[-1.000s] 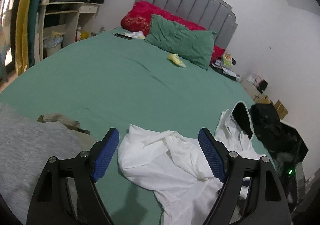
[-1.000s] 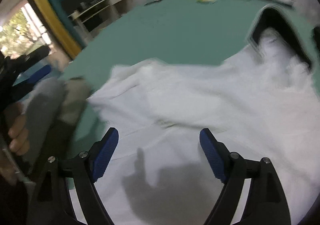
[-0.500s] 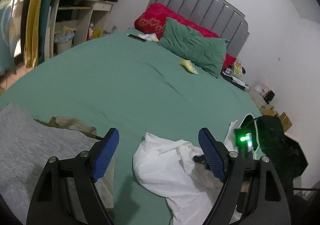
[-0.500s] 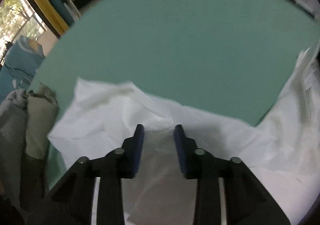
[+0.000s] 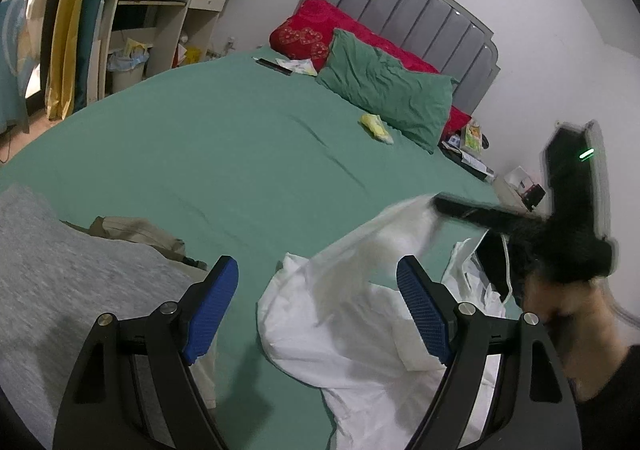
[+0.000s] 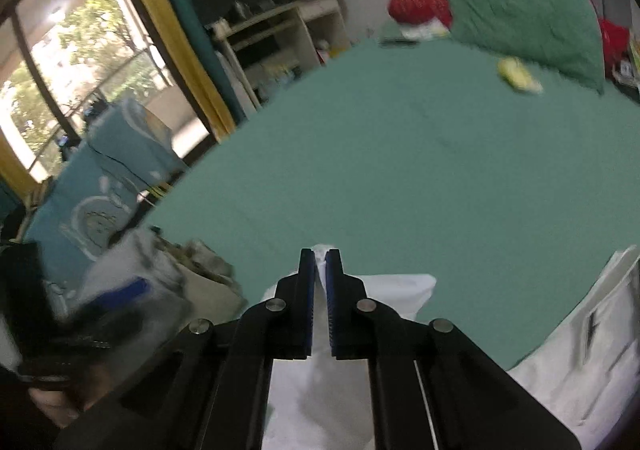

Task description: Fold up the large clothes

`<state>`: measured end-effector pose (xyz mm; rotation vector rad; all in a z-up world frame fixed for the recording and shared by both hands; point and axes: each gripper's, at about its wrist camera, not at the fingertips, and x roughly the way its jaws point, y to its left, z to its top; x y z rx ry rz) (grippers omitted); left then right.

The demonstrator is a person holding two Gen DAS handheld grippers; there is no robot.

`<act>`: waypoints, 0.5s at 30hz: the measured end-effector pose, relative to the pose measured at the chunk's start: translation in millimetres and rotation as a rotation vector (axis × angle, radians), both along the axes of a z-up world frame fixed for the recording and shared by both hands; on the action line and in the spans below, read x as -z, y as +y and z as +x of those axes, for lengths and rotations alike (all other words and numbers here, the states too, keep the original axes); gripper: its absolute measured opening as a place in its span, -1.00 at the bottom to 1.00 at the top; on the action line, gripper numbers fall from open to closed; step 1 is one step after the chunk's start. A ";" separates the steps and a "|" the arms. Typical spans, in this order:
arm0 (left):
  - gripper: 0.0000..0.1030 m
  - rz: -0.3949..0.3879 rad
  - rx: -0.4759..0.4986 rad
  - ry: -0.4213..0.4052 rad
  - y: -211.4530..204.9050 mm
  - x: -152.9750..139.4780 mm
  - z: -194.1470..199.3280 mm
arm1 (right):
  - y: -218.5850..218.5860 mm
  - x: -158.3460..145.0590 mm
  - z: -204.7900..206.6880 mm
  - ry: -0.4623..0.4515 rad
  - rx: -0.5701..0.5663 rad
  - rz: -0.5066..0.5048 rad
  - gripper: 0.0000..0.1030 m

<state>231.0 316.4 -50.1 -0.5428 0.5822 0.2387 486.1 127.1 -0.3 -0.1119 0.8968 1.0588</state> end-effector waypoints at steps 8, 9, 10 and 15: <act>0.64 -0.013 0.075 -0.002 -26.4 3.3 9.1 | -118.6 -53.8 -22.8 -0.053 0.048 -0.051 -0.88; 0.64 -0.009 0.092 0.003 -33.3 4.5 12.7 | -143.9 -53.7 -22.8 -0.053 0.072 -0.076 -0.88; 0.64 -0.005 0.104 0.007 -38.5 5.7 15.3 | -160.3 -52.9 -21.0 -0.057 0.094 -0.098 -0.88; 0.64 0.024 0.180 0.064 -76.4 23.2 42.5 | -261.2 -12.2 1.0 0.021 0.260 -0.212 -0.88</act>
